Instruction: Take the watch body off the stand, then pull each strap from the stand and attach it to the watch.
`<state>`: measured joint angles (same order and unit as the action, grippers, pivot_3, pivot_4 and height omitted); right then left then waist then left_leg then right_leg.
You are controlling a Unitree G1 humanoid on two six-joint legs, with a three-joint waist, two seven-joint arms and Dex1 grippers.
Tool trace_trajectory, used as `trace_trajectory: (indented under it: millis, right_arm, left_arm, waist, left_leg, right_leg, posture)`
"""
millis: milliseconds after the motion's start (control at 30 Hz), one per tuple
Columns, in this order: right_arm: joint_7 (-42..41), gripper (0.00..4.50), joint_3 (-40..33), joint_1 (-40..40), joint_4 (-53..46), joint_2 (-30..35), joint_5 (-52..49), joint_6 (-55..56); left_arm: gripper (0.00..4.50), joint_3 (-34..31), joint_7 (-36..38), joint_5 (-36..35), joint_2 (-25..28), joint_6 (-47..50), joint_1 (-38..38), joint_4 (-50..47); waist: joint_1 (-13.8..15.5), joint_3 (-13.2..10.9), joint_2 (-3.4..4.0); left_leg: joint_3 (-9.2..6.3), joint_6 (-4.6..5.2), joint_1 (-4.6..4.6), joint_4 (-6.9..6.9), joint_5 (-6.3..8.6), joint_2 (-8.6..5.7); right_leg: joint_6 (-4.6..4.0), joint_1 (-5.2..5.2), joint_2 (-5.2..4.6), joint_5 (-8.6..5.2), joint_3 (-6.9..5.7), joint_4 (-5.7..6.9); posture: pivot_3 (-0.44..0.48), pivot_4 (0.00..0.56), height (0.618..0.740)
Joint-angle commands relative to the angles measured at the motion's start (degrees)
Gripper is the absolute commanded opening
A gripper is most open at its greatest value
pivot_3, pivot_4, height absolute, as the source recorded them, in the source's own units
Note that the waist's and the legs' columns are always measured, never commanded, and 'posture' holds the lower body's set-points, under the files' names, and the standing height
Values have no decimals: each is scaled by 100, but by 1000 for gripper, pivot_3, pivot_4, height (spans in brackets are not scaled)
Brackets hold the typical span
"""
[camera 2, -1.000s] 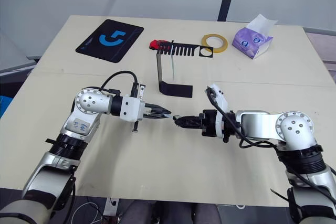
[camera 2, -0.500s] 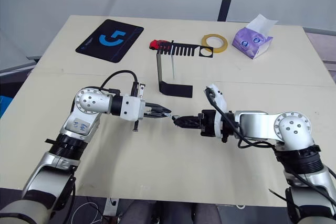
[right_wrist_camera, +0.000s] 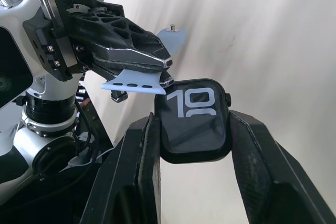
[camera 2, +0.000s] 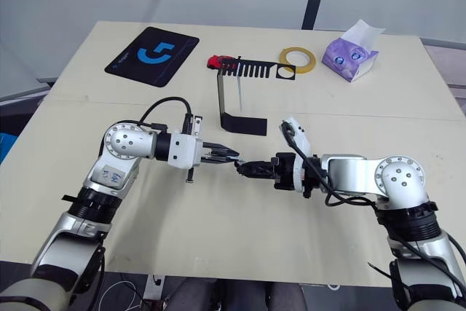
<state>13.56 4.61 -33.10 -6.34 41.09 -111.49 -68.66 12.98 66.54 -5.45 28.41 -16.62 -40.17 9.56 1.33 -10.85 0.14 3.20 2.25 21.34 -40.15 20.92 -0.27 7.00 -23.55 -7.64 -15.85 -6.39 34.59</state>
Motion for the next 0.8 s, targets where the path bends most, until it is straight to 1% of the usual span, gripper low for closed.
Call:
trace_trajectory:
  millis: [33, 233, 800]
  right_arm:
    - [-57, 1495, -256, -28, -120, 199, -151, 72]
    - [-94, 1495, -318, 12, -65, 387, -151, 91]
    - [-127, 1495, -225, -22, -215, 317, -151, 144]
  left_arm:
    - [0, 31, 58, 4, 94, -60, -23, -108]
    - [0, 47, 95, -23, 147, -62, 8, -145]
    - [0, 66, -89, 91, 36, 5, -84, -88]
  waist:
    - [1, 0, 0]
    - [1, 0, 0]
    - [2, 0, 0]
  left_leg:
    - [0, 0, 0, 0, 0, 0]
    - [0, 0, 0, 0, 0, 0]
    - [0, 0, 1, 0, 0, 1]
  right_leg:
    - [0, 0, 0, 0, 0, 0]
    - [0, 0, 0, 0, 0, -2]
    - [0, 1, 0, 0, -2, -4]
  posture:
    - [0, 150, 738]
    - [0, 150, 738]
    - [0, 150, 738]
